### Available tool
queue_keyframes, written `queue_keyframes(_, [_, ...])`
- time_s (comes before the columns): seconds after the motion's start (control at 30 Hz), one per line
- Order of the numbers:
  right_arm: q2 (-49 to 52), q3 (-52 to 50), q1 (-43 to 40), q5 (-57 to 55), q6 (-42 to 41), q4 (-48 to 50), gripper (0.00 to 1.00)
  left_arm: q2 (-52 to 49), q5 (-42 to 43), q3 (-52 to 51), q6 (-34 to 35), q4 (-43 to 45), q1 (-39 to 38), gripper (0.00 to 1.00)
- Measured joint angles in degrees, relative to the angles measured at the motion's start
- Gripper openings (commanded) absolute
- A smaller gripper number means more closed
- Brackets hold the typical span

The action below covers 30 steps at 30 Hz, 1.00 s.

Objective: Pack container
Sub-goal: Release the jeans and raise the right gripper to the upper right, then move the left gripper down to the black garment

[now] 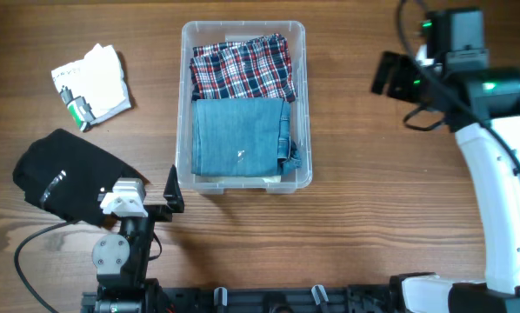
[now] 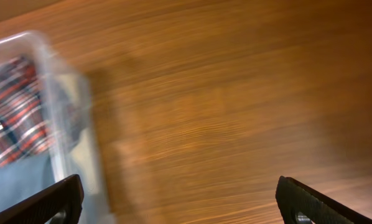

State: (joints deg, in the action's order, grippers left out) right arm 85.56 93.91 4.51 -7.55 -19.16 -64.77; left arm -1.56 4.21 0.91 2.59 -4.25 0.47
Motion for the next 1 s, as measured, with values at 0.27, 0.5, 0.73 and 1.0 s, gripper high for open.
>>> queue_keyframes(0.27, [0.24, 0.0, -4.02, -0.26, 0.68, 0.0, 1.0, 0.0, 0.0, 0.0, 0.0, -0.02, 0.0, 1.0])
queue_keyframes(0.5, [0.24, 0.0, -4.02, -0.26, 1.07, 0.0, 1.0, 0.0, 0.02, 0.0, 0.0, 0.0, 0.0, 1.0])
queue_keyframes(0.73, [0.24, 0.0, -4.02, -0.24, 1.07, 0.0, 1.0, 0.0, 13.27, -0.02, 8.87, 1.66, 0.0, 1.0])
queue_keyframes(1.0, [0.24, 0.0, -4.02, -0.26, 1.07, 0.0, 1.0, 0.0, 22.82, 0.44, 16.83, 4.15, 0.0, 0.99])
